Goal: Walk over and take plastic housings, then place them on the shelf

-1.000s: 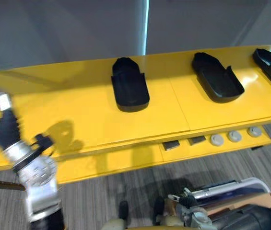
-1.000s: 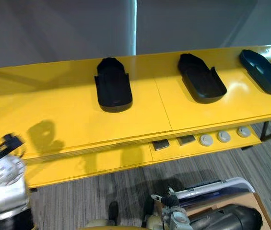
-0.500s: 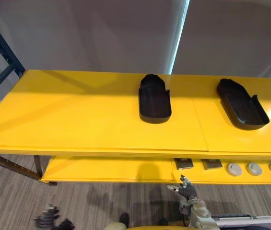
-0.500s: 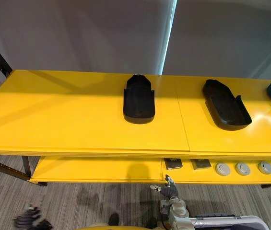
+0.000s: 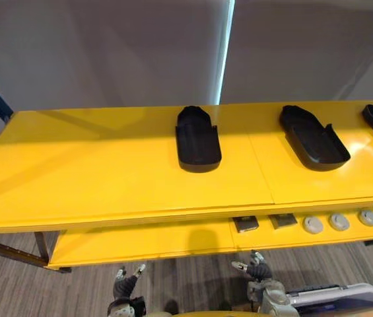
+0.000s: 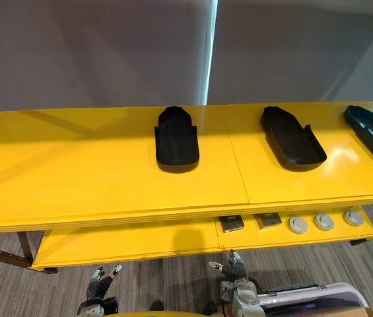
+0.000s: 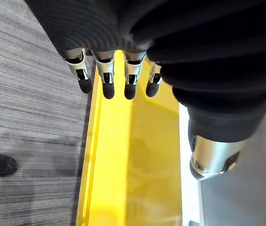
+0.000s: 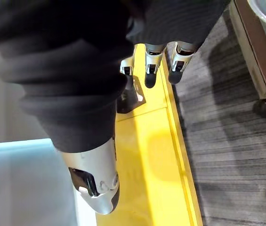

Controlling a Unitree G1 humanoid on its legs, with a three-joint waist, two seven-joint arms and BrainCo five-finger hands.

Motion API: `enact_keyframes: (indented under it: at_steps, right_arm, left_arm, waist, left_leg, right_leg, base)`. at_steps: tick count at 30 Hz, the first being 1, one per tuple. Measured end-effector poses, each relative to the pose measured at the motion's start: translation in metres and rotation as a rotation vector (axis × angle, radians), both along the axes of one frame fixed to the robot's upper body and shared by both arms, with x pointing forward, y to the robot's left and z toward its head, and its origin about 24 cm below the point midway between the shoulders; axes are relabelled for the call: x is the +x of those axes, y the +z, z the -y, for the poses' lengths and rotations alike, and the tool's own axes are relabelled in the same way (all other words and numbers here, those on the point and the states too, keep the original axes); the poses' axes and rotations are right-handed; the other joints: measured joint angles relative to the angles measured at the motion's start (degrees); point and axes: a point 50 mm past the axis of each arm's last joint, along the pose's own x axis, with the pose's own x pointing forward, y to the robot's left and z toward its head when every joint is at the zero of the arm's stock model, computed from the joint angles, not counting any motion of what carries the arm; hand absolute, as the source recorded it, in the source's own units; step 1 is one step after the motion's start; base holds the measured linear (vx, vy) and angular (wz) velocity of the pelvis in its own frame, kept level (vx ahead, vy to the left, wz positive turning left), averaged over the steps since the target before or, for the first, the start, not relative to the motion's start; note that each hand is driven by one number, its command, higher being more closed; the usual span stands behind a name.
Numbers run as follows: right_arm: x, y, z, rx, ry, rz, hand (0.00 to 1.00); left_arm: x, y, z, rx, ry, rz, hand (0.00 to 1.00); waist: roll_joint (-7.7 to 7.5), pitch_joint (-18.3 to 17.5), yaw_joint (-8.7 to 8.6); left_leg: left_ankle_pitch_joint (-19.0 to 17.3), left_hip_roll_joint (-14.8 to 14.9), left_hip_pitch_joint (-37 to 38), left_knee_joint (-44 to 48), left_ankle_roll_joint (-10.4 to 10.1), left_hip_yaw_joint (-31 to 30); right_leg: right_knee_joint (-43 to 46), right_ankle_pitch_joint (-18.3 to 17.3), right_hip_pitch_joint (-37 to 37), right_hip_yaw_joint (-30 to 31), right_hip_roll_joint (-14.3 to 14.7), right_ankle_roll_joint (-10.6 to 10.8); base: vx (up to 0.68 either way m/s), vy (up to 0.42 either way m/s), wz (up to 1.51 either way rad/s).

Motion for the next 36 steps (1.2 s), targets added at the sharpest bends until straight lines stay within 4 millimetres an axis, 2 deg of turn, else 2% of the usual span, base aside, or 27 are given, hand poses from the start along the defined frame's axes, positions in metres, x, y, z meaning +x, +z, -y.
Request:
enact_keyframes:
  at_steps: [4, 6, 9, 10, 11, 14, 15, 18, 20, 21, 22, 23, 24, 25, 26, 27, 28, 30, 31, 33, 34, 35, 36]
  right_arm:
    - [0.003, 0.001, -0.001, 0.000, 0.003, 0.010, 0.00]
    - [0.007, 0.003, -0.002, 0.001, 0.010, 0.022, 0.00]
    - [0.015, 0.007, -0.002, -0.007, 0.024, 0.050, 0.00]
    - [0.017, 0.008, -0.002, -0.010, 0.030, 0.055, 0.00]
    - [0.027, 0.013, 0.000, -0.025, 0.045, 0.083, 0.00]
    - [0.038, 0.019, 0.000, -0.036, 0.059, 0.118, 0.00]
    - [0.043, 0.024, 0.003, -0.047, 0.060, 0.144, 0.00]
    - [0.053, 0.032, 0.000, -0.057, 0.074, 0.190, 0.00]
    - [0.067, 0.044, -0.010, -0.069, 0.105, 0.251, 0.00]
    - [0.075, 0.051, -0.018, -0.084, 0.140, 0.283, 0.00]
    - [0.084, 0.058, -0.024, -0.091, 0.169, 0.319, 0.00]
    - [0.085, 0.059, -0.026, -0.094, 0.182, 0.322, 0.00]
    - [0.083, 0.058, -0.028, -0.103, 0.207, 0.316, 0.00]
    - [0.079, 0.055, -0.030, -0.108, 0.223, 0.303, 0.00]
    - [0.075, 0.053, -0.031, -0.107, 0.229, 0.295, 0.00]
    - [0.069, 0.050, -0.034, -0.106, 0.250, 0.286, 0.00]
    - [0.065, 0.047, -0.035, -0.101, 0.256, 0.274, 0.00]
    - [0.061, 0.044, -0.037, -0.099, 0.284, 0.259, 0.00]
    - [0.061, 0.043, -0.039, -0.105, 0.305, 0.255, 0.00]
    - [0.068, 0.042, -0.048, -0.125, 0.379, 0.246, 0.00]
    - [0.071, 0.044, -0.048, -0.130, 0.382, 0.251, 0.00]
    - [0.075, 0.045, -0.042, -0.151, 0.387, 0.252, 0.00]
    - [0.075, 0.044, -0.039, -0.160, 0.388, 0.243, 0.00]
  left_arm:
    - [0.006, 0.001, 0.003, 0.010, -0.049, 0.007, 0.00]
    - [0.013, 0.003, 0.003, 0.020, -0.064, 0.020, 0.00]
    - [0.013, 0.003, 0.004, 0.017, -0.063, 0.022, 0.00]
    - [0.014, 0.003, 0.004, 0.016, -0.061, 0.024, 0.00]
    - [0.020, 0.005, 0.005, 0.014, -0.060, 0.042, 0.00]
    - [0.027, 0.008, 0.008, 0.004, -0.059, 0.065, 0.00]
    - [0.037, 0.012, 0.010, -0.001, -0.063, 0.097, 0.00]
    - [0.062, 0.025, 0.014, -0.002, -0.085, 0.187, 0.00]
    - [0.071, 0.035, 0.013, 0.009, -0.084, 0.252, 0.00]
    - [0.074, 0.040, 0.012, 0.020, -0.082, 0.277, 0.00]
    - [0.077, 0.044, 0.010, 0.029, -0.076, 0.298, 0.00]
    - [0.078, 0.044, 0.010, 0.028, -0.071, 0.302, 0.00]
    - [0.080, 0.044, 0.011, 0.020, -0.053, 0.303, 0.00]
    - [0.076, 0.042, 0.011, 0.016, -0.046, 0.294, 0.00]
    - [0.074, 0.041, 0.012, 0.015, -0.046, 0.289, 0.00]
    - [0.070, 0.039, 0.010, 0.019, -0.045, 0.277, 0.00]
    - [0.067, 0.038, 0.009, 0.020, -0.043, 0.266, 0.00]
    - [0.061, 0.034, 0.007, 0.022, -0.037, 0.247, 0.00]
    - [0.058, 0.033, 0.006, 0.024, -0.032, 0.235, 0.00]
    - [0.048, 0.024, 0.002, 0.030, -0.026, 0.179, 0.00]
    - [0.047, 0.022, 0.003, 0.025, -0.028, 0.165, 0.00]
    - [0.048, 0.018, 0.009, 0.010, -0.041, 0.142, 0.00]
    - [0.048, 0.017, 0.014, 0.002, -0.061, 0.138, 0.00]
  waist:
    - [0.11, 0.7, -0.68]
    - [0.05, 2.2, -0.58]
    - [0.83, 3.1, -0.48]
    - [0.70, 3.2, -0.49]
    - [0.38, 3.8, -0.22]
    - [0.81, 4.1, -0.40]
    - [0.95, 4.4, -0.57]
    - [-0.10, 5.7, -0.44]
    - [-0.85, 6.5, -0.29]
    - [-1.45, 6.8, -0.07]
    - [-2.01, 7.5, -0.05]
    - [-2.15, 7.8, 0.12]
    - [-1.35, 8.6, 1.30]
    - [-0.25, 9.0, 2.17]
    - [-0.15, 9.0, 2.52]
    - [-0.16, 8.9, 2.45]
    - [-0.18, 8.8, 2.54]
    - [-0.59, 8.0, 2.68]
    - [-0.94, 7.5, 2.85]
    - [-3.21, 5.1, 4.91]
    - [-3.53, 4.9, 4.99]
    - [-2.40, 5.1, 4.91]
    - [-2.28, 5.1, 5.06]
  left_leg:
    - [-0.8, -0.1, -0.2, 1.1, -0.2, 0.9]
    - [-4.7, 0.6, -2.4, 7.5, -0.4, 2.3]
    - [-9.1, 1.9, -5.7, 15.9, -0.6, 3.0]
    - [-9.1, 1.6, -6.6, 17.3, -0.6, 1.1]
    - [-9.4, 0.5, -8.3, 20.3, -0.8, -6.5]
    - [-11.3, -0.4, -8.1, 20.8, -1.8, -12.5]
    - [-12.6, -0.6, -8.1, 20.8, -0.8, -13.5]
    - [-14.3, -2.3, -10.6, 24.3, 0.9, -10.9]
    - [-15.4, -3.3, -14.4, 28.0, 2.3, -8.0]
    - [-16.0, -4.1, -17.1, 30.2, 3.3, -5.4]
    - [-16.1, -3.8, -18.9, 31.2, 5.2, -2.4]
    - [-15.7, -3.4, -19.3, 31.0, 6.3, -0.1]
    - [-14.9, -2.3, -18.8, 29.9, 7.3, 3.0]
    - [-13.8, -1.4, -17.5, 28.2, 7.8, 5.1]
    - [-13.1, -1.3, -16.8, 27.0, 7.9, 5.9]
    - [-11.8, -1.6, -15.8, 24.8, 8.2, 6.8]
    - [-10.7, -1.8, -15.1, 23.4, 8.4, 7.4]
    - [-9.5, -1.8, -15.0, 21.7, 8.4, 8.7]
    - [-9.1, -1.9, -15.2, 21.1, 8.2, 9.2]
    - [-6.5, -2.7, -16.6, 17.4, 6.6, 12.9]
    - [-5.7, -3.1, -17.0, 16.7, 6.3, 13.3]
    - [-3.8, -2.9, -16.9, 15.7, 5.6, 13.0]
    - [-2.5, -3.3, -16.0, 15.6, 5.6, 9.2]
  right_leg:
    - [0.0, 0.2, 0.0, 0.8, 0.0, 0.1]
    - [0.5, 0.1, -0.2, 2.5, 0.3, 0.1]
    - [3.0, -0.9, -2.3, 5.6, 1.3, -0.3]
    - [3.6, -0.9, -3.0, 6.3, 1.3, -0.4]
    - [5.4, -0.9, -5.3, 8.9, 1.4, -0.5]
    - [7.8, -1.0, -7.5, 11.4, 1.7, -0.3]
    - [9.3, -1.1, -9.1, 12.8, 1.7, 0.0]
    - [11.0, 0.0, -12.7, 17.2, 1.4, 1.4]
    - [10.5, 2.8, -16.5, 22.1, 1.5, 2.6]
    - [8.4, 6.0, -18.8, 25.6, 1.4, 3.6]
    - [3.6, 10.6, -19.0, 27.4, 0.9, 3.4]
    - [2.5, 11.4, -19.0, 25.9, 0.7, 3.1]
    - [9.0, 7.1, -20.1, 18.8, 0.3, 1.0]
    - [17.8, 0.7, -20.1, 13.6, 0.0, 0.6]
    - [22.3, -2.6, -19.8, 12.3, -0.4, 0.5]
    - [29.4, -8.5, -18.0, 10.9, -1.0, 1.3]
    - [33.4, -12.4, -14.8, 9.9, -1.8, 2.4]
    - [33.6, -15.4, -9.3, 7.9, -2.2, 3.2]
    - [31.8, -15.6, -7.4, 7.2, -2.3, 3.1]
    - [16.9, -15.0, -3.1, 7.0, -2.6, 2.3]
    - [14.3, -14.8, -2.8, 7.0, -2.7, 2.0]
    - [12.4, -13.1, -2.7, 7.0, -2.5, 2.1]
    - [11.8, -12.5, -2.1, 7.9, -2.4, 1.9]
  base:
    - [-0.01, 0.018, -0.11]
    - [-0.04, 0.019, -0.35]
    - [-0.03, 0.005, -0.51]
    - [-0.01, -0.018, -0.79]
    - [0.00, -0.021, -0.69]
    - [-0.01, 0.033, -0.59]
    - [-0.05, 0.122, -0.61]
    - [-0.11, 0.157, -0.71]
    - [-0.19, 0.211, -1.31]
    - [-0.25, 0.233, -1.61]
    - [-0.26, 0.212, -1.54]
    - [-0.26, 0.167, -1.43]
    - [-0.23, 0.155, -1.25]
    - [-0.20, 0.174, -1.18]
    - [-0.19, 0.192, -0.78]
    - [-0.15, 0.124, -0.42]
    - [-0.15, 0.087, -0.30]
    - [-0.14, 0.038, -0.29]
    - [-0.18, 0.025, -0.69]
    - [-0.16, -0.027, -0.96]
    - [-0.14, -0.062, -0.57]
    - [-0.11, -0.084, -0.35]
    - [-0.10, -0.098, -0.38]
